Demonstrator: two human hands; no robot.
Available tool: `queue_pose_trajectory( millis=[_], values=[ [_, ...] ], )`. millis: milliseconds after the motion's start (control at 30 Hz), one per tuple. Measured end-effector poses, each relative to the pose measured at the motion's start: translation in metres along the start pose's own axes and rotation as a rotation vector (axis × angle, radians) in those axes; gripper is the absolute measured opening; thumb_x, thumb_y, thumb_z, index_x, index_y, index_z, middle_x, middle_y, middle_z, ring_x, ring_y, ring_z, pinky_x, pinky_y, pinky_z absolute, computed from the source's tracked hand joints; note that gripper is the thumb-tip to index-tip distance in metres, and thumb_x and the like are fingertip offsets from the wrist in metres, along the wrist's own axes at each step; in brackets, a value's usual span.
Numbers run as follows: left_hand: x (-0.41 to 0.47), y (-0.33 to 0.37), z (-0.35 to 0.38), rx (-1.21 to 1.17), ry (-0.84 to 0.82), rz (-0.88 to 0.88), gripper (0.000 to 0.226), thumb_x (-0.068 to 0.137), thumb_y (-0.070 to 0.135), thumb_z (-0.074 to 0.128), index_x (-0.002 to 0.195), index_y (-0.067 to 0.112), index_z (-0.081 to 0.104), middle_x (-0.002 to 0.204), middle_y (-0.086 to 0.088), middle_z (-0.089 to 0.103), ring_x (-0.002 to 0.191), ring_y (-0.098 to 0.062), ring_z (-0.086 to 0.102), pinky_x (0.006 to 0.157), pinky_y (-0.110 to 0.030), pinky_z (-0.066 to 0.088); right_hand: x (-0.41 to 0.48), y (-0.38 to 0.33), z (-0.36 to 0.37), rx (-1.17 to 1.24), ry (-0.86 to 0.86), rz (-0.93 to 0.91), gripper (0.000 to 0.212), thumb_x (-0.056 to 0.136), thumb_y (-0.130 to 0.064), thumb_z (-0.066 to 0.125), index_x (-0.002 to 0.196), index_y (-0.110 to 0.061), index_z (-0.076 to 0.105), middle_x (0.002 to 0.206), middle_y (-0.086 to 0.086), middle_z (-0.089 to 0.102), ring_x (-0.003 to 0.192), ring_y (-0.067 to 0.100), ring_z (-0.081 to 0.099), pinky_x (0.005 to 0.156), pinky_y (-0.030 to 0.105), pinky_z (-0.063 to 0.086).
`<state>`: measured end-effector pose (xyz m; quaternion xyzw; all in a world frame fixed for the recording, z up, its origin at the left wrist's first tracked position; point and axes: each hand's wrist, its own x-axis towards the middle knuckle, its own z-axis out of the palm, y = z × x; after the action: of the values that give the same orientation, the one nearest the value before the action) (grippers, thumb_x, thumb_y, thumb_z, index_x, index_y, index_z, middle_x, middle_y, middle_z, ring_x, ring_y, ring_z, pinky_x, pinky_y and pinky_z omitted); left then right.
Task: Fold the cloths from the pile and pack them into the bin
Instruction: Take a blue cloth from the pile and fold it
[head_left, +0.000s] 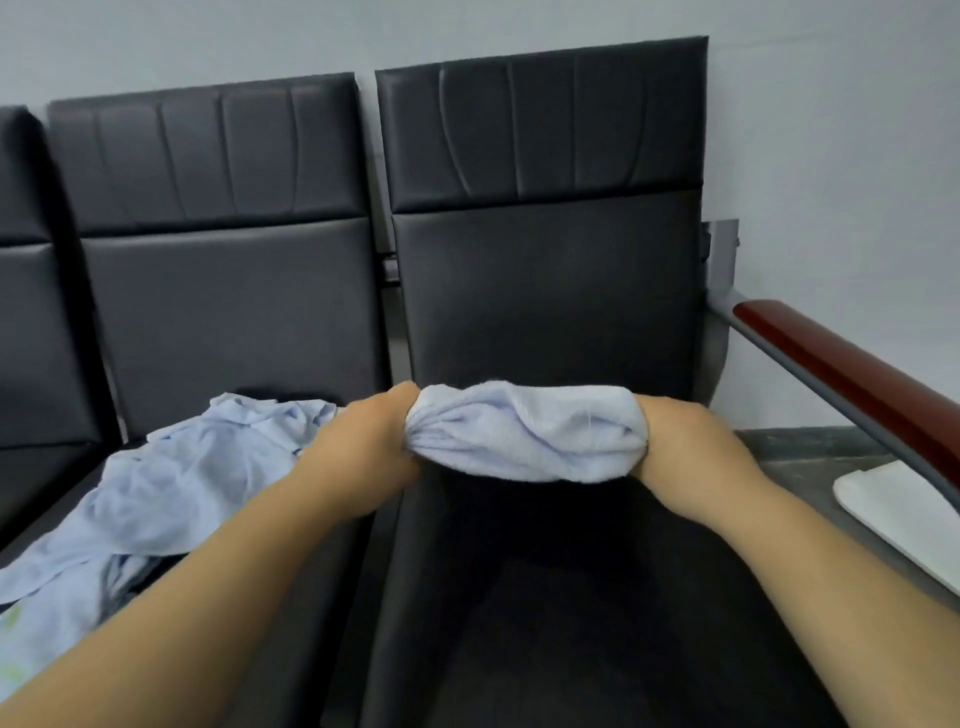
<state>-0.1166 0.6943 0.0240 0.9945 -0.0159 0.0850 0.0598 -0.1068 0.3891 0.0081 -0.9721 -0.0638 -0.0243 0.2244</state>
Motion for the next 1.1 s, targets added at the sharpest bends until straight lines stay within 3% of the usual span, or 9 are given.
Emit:
queue_pose_trajectory(
  millis=[67,167,233,300,400,600,800,933,1100],
  values=[
    [-0.020,-0.006,0.026,-0.121,-0.111,0.090,0.021,0.079,0.017,0.062,0.079,0.022,0.041,0.067,0.005,0.053,0.061,-0.013,0.051,0.060,-0.031,0.040,-0.015,0.014,0.023,-0.038,-0.210,-0.018,0.020,0.095,-0.028,0.063,0.075,-0.030,0.063,0.070,-0.006,0.066,0.068,0.011,0.063,0.060,0.025,0.048],
    [-0.047,-0.010,0.064,-0.416,-0.374,-0.031,0.026,0.068,0.010,0.067,0.087,0.011,0.049,0.070,-0.013,0.065,0.049,-0.018,0.056,0.042,-0.033,0.045,-0.034,0.025,0.049,-0.063,-0.515,-0.001,0.019,0.085,-0.030,0.072,0.069,-0.031,0.061,0.057,-0.010,0.062,0.054,0.005,0.056,0.053,0.021,0.041],
    [-0.053,-0.007,0.081,-0.451,-0.550,-0.132,0.034,0.063,0.009,0.069,0.089,0.008,0.048,0.072,-0.022,0.066,0.047,-0.023,0.053,0.044,-0.030,0.042,-0.037,0.026,0.061,-0.137,-0.598,0.003,0.018,0.080,-0.030,0.072,0.068,-0.027,0.058,0.058,-0.007,0.060,0.055,0.009,0.054,0.054,0.025,0.041],
    [-0.049,-0.004,0.088,-0.354,-0.646,-0.095,0.034,0.062,0.016,0.074,0.084,0.013,0.048,0.066,-0.013,0.065,0.051,-0.019,0.054,0.048,-0.029,0.043,-0.034,0.023,0.066,-0.169,-0.600,0.020,0.016,0.076,-0.032,0.072,0.076,-0.027,0.057,0.069,-0.007,0.062,0.063,0.012,0.057,0.058,0.028,0.043],
    [-0.039,-0.002,0.088,-0.350,-0.567,-0.003,0.044,0.061,0.036,0.084,0.080,0.019,0.049,0.068,0.006,0.056,0.063,-0.013,0.054,0.057,-0.028,0.046,-0.032,0.018,0.057,-0.188,-0.624,0.051,0.036,0.077,-0.041,0.080,0.093,-0.024,0.053,0.092,-0.004,0.061,0.080,0.014,0.059,0.067,0.029,0.047],
    [-0.037,-0.009,0.103,-0.641,-0.459,-0.057,0.048,0.069,0.065,0.076,0.089,0.023,0.064,0.079,0.009,0.067,0.077,-0.008,0.065,0.075,-0.030,0.055,-0.026,0.012,0.052,0.095,-0.591,0.066,0.058,0.076,-0.056,0.084,0.111,-0.014,0.065,0.097,0.005,0.071,0.083,0.016,0.065,0.075,0.030,0.051],
    [-0.041,-0.008,0.114,-0.560,-0.396,-0.048,0.045,0.094,0.051,0.057,0.067,0.017,0.044,0.061,0.008,0.047,0.061,-0.010,0.045,0.065,-0.033,0.044,-0.022,0.015,0.063,0.128,-0.554,0.093,0.055,0.087,-0.078,0.054,0.117,-0.032,0.061,0.106,-0.009,0.070,0.098,0.008,0.065,0.088,0.029,0.051],
    [-0.049,-0.010,0.099,-0.400,-0.668,-0.071,0.039,0.089,0.050,0.058,0.067,0.021,0.044,0.063,0.009,0.048,0.064,-0.013,0.045,0.066,-0.029,0.043,-0.034,0.020,0.065,0.167,-0.743,0.208,0.062,0.091,-0.083,0.039,0.119,-0.035,0.067,0.119,-0.012,0.068,0.110,0.010,0.062,0.101,0.030,0.044],
    [-0.075,-0.008,0.075,-0.421,-1.164,-0.096,0.009,0.087,0.030,0.070,0.089,0.024,0.075,0.088,0.009,0.077,0.084,-0.013,0.071,0.083,-0.029,0.057,-0.050,0.023,0.061,0.044,-0.961,0.311,0.066,0.072,-0.070,0.070,0.116,-0.023,0.076,0.120,0.008,0.076,0.114,0.030,0.070,0.106,0.043,0.053]
  ],
)
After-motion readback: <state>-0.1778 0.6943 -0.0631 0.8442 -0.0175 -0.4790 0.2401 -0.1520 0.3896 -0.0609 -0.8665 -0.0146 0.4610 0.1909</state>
